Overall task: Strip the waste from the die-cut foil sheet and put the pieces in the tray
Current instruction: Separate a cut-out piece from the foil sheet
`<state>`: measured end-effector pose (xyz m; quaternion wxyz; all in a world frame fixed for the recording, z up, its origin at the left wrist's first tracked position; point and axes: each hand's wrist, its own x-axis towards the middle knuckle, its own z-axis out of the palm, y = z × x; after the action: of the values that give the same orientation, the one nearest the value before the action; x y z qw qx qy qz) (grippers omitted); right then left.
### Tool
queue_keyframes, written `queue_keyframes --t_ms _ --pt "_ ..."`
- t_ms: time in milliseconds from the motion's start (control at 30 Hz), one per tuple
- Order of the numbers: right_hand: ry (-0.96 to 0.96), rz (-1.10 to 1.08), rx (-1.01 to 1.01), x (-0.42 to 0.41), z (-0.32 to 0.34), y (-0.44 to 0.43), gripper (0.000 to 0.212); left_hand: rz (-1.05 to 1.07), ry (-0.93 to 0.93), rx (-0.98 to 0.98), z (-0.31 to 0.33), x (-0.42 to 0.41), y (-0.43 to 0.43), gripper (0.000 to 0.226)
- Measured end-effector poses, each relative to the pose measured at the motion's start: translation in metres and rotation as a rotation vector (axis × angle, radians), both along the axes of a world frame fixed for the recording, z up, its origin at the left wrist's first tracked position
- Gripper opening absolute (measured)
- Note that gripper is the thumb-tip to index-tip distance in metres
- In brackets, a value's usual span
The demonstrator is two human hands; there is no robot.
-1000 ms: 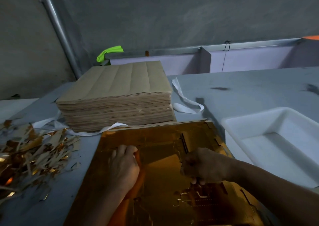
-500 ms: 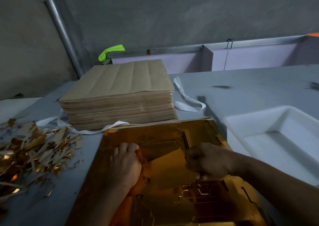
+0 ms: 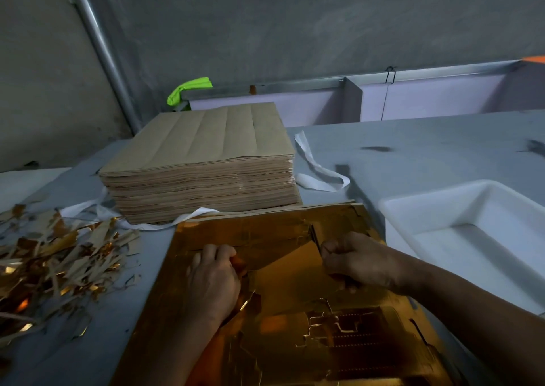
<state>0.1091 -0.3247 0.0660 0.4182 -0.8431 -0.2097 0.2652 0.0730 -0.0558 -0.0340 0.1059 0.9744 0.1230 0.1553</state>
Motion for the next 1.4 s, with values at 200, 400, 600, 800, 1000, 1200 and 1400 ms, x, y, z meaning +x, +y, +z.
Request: queue_keyframes --t_ms 200,400,600,800,1000,1200,1400 --pt "-0.029 -0.061 0.048 0.001 0.001 0.001 0.033 -0.001 0.016 -0.014 0.001 0.000 0.001 0.033" --pt "0.022 -0.131 0.205 0.006 0.003 -0.004 0.033 -0.001 0.017 -0.047 0.000 0.000 0.002 0.030" --pt "0.031 -0.115 0.265 0.006 0.003 -0.004 0.026 0.000 0.020 -0.047 0.000 0.000 0.002 0.031" --pt "-0.096 -0.369 0.385 0.015 0.000 -0.009 0.047 0.003 0.013 -0.068 0.001 0.001 0.001 0.030" --pt "-0.147 -0.498 0.411 0.020 -0.004 -0.010 0.041 -0.019 0.008 -0.032 0.001 -0.001 0.001 0.033" --pt "-0.088 -0.546 0.468 0.022 -0.004 -0.011 0.032 -0.016 0.010 -0.061 0.003 -0.001 0.000 0.033" --pt "-0.066 -0.515 0.462 0.021 -0.003 -0.011 0.029 -0.019 0.031 -0.089 0.007 -0.002 0.001 0.033"
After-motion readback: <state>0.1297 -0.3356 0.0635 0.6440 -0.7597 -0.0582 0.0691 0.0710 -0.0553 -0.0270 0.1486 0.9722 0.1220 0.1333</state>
